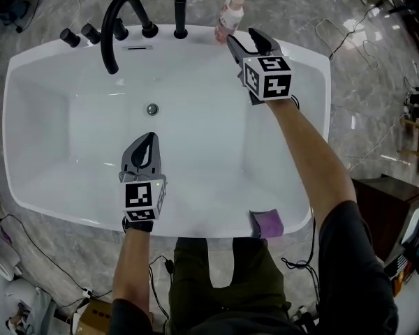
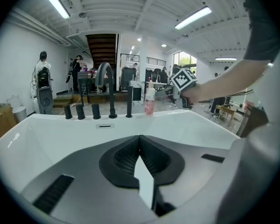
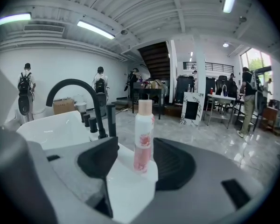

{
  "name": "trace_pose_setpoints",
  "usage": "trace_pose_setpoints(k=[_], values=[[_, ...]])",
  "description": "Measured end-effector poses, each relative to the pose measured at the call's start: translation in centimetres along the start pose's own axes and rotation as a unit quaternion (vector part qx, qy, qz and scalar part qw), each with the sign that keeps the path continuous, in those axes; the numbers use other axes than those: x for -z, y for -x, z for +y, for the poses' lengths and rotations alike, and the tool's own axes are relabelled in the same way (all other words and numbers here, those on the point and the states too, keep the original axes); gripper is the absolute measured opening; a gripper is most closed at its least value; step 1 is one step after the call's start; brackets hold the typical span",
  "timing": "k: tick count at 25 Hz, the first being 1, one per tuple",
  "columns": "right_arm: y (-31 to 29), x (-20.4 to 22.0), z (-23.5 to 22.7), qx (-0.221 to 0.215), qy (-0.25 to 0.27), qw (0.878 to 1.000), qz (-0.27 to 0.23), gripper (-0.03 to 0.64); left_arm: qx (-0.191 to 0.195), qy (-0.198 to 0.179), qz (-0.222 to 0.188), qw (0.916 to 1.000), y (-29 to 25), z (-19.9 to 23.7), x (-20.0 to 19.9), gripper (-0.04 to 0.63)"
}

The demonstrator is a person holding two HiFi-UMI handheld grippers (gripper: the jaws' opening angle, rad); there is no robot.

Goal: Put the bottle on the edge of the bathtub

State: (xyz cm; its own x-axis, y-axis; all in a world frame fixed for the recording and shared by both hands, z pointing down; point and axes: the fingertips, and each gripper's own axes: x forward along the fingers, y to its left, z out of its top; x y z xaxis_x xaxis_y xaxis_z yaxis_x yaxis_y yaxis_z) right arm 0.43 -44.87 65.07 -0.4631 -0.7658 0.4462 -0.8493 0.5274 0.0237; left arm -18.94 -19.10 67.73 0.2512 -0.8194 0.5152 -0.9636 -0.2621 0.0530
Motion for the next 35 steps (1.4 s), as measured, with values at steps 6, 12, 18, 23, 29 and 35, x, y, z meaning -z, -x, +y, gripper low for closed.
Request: trace_pose_setpoints(k=[6, 12, 18, 23, 29, 35], values=[[5.9, -1.6, 1.4, -0.010, 0.005, 1.000, 0.003, 0.228, 0.001, -0.002, -0.011, 0.9999, 2.1, -1.9, -4.3, 0.002], [14.0, -3.3, 3.3, -0.017, -0.002, 1.000, 0.007, 0.205, 0.005, -0.003, -0.022, 0.9997, 5.9, -4.9, -8.8, 0.002], [22.6, -6.2, 5.3, -0.020, -0.021, 1.000, -0.003, 0.166, 0.009, -0.005, -0.029, 0.9995, 10.5, -7.7, -13.1, 0.002], [29.1, -9.3, 6.0, -0.017, -0.037, 0.999, -0.024, 0.134, 0.014, -0.003, -0.039, 0.9992, 14.3, -10.4, -16.0, 0.002], [36.1, -12.5, 7.1, -0.013, -0.054, 0.998, -0.041, 0.090, 0.012, 0.014, -0.054, 0.9984, 18.9, -12.9, -19.1, 0.002], [42.8, -14.5, 8.7, -0.014, -0.052, 0.997, -0.062, 0.042, 0.010, 0.013, -0.084, 0.9963, 23.8, -15.1, -21.9, 0.002]])
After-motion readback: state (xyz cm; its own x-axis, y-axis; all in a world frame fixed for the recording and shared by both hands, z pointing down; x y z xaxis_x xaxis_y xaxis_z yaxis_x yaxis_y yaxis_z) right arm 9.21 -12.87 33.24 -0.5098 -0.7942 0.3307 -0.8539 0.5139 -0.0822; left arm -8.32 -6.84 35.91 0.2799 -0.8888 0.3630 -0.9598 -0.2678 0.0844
